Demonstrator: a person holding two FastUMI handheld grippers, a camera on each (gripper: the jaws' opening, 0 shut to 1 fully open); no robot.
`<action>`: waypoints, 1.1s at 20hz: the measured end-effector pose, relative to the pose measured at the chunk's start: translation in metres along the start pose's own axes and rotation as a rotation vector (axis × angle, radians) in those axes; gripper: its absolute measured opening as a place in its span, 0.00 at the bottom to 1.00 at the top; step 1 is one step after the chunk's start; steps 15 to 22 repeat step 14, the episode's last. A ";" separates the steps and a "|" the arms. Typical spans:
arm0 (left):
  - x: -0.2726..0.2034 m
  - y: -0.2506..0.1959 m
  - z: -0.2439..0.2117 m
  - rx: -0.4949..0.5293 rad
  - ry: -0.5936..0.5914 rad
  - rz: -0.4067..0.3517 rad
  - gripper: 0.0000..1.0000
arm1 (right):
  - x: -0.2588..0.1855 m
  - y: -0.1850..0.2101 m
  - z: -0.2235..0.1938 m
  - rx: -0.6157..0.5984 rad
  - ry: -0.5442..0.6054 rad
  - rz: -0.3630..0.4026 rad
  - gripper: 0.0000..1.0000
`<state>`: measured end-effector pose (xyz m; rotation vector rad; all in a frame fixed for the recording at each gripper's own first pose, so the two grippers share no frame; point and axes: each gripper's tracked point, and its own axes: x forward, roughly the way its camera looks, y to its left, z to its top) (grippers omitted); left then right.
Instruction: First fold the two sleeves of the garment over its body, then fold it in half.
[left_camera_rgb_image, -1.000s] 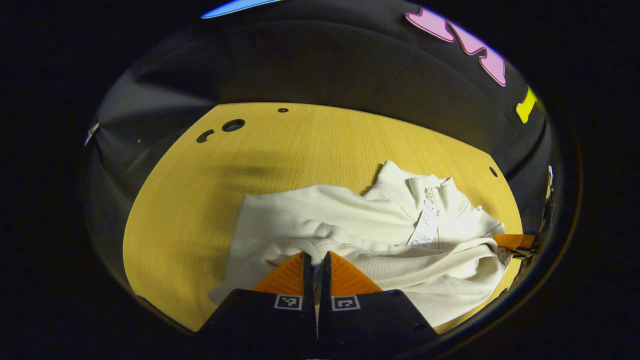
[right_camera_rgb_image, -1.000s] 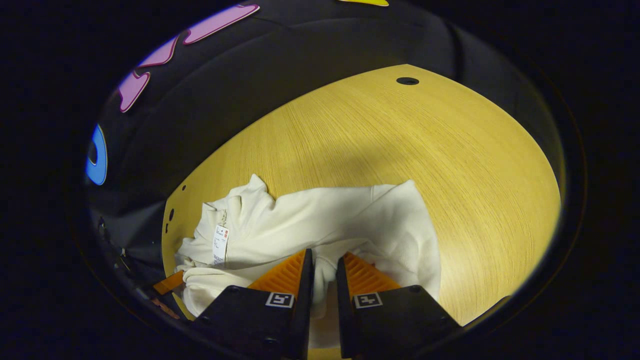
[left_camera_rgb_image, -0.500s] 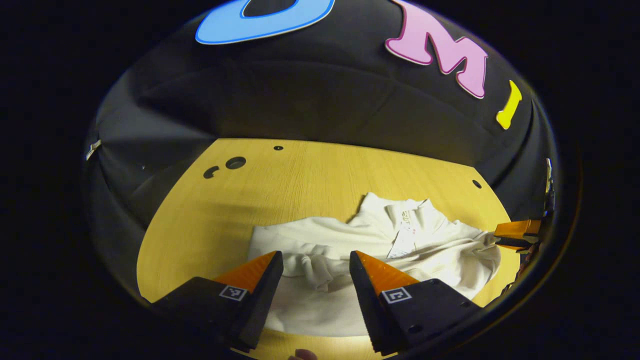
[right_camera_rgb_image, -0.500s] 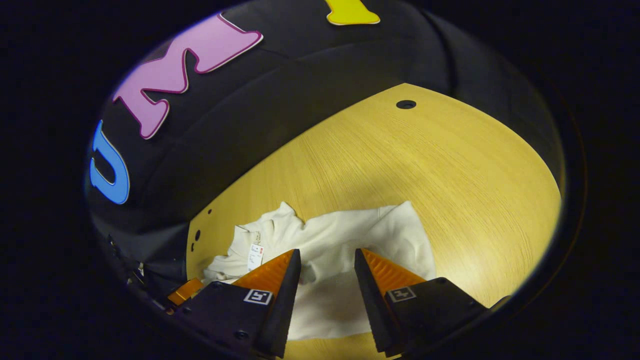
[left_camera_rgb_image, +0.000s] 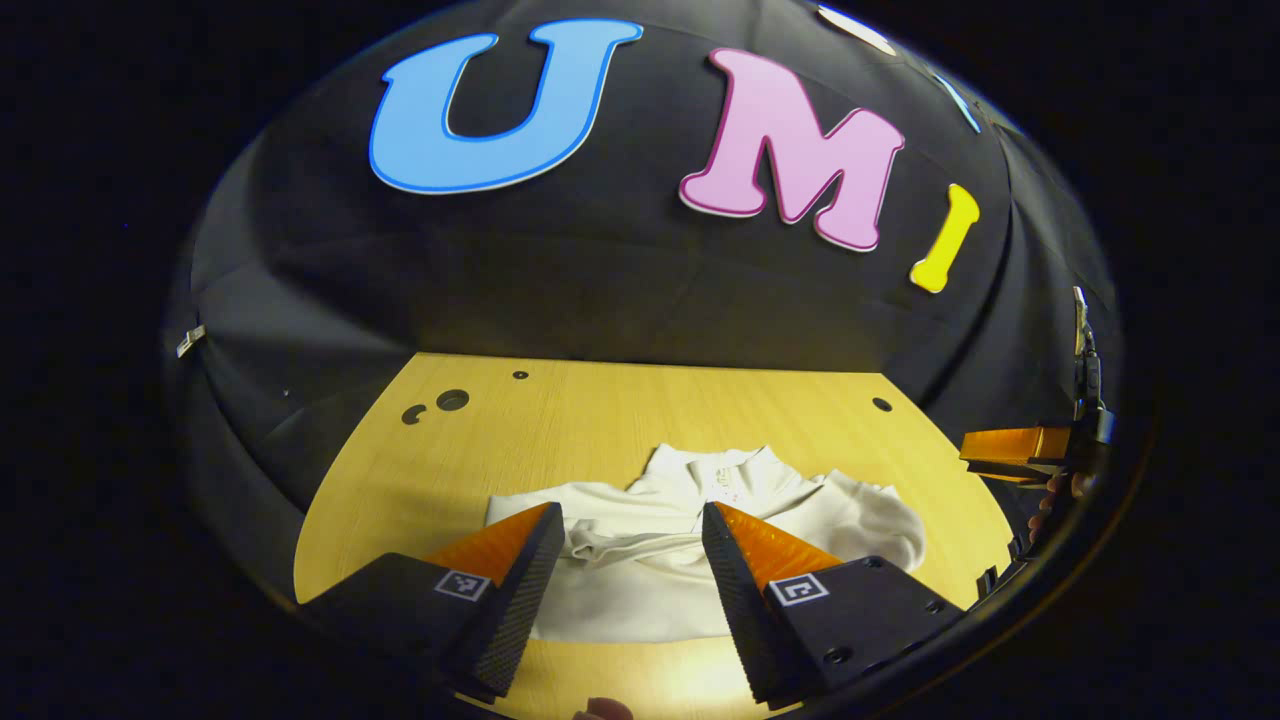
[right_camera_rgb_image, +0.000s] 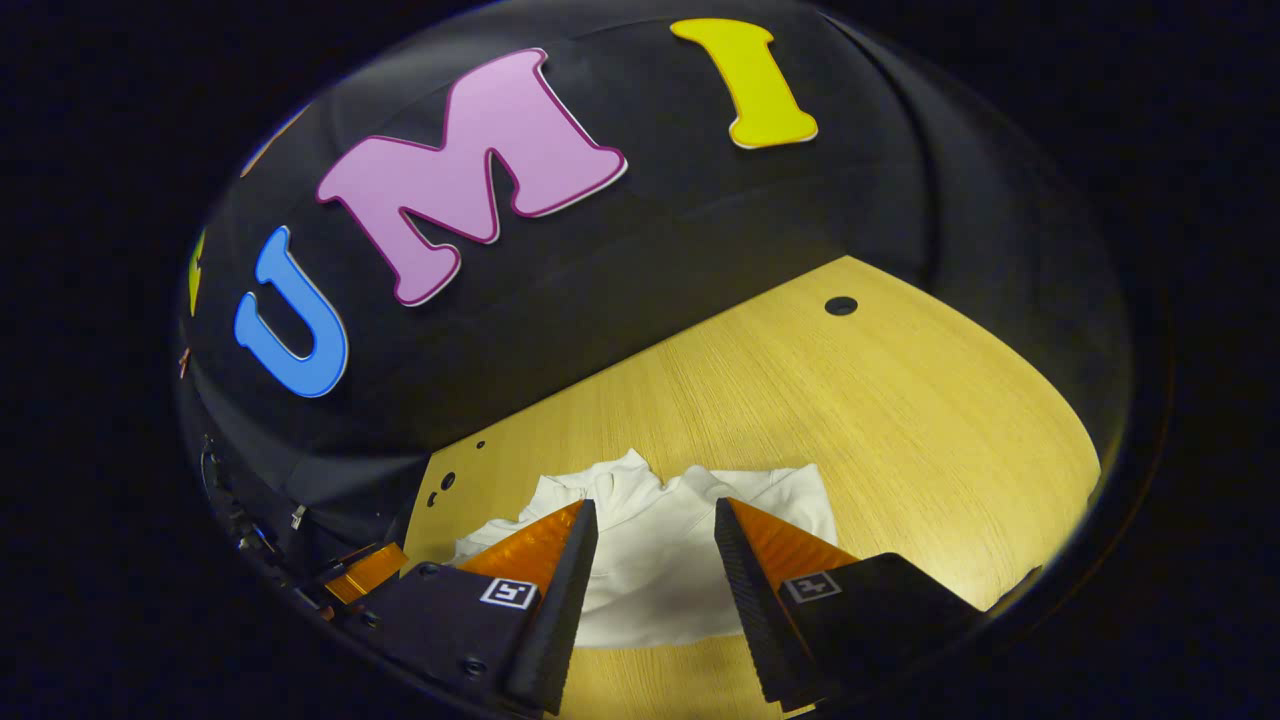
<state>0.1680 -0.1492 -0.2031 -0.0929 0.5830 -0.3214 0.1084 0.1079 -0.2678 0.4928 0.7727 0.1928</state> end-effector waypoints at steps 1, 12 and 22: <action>-0.010 -0.006 0.002 0.004 -0.012 -0.007 0.86 | -0.007 0.005 0.001 -0.002 -0.005 0.011 0.74; -0.083 -0.031 -0.009 0.012 -0.032 -0.053 0.86 | -0.072 0.034 -0.004 -0.049 -0.061 0.088 0.74; -0.089 -0.028 -0.015 0.007 -0.025 -0.047 0.86 | -0.079 0.033 -0.011 -0.046 -0.062 0.086 0.74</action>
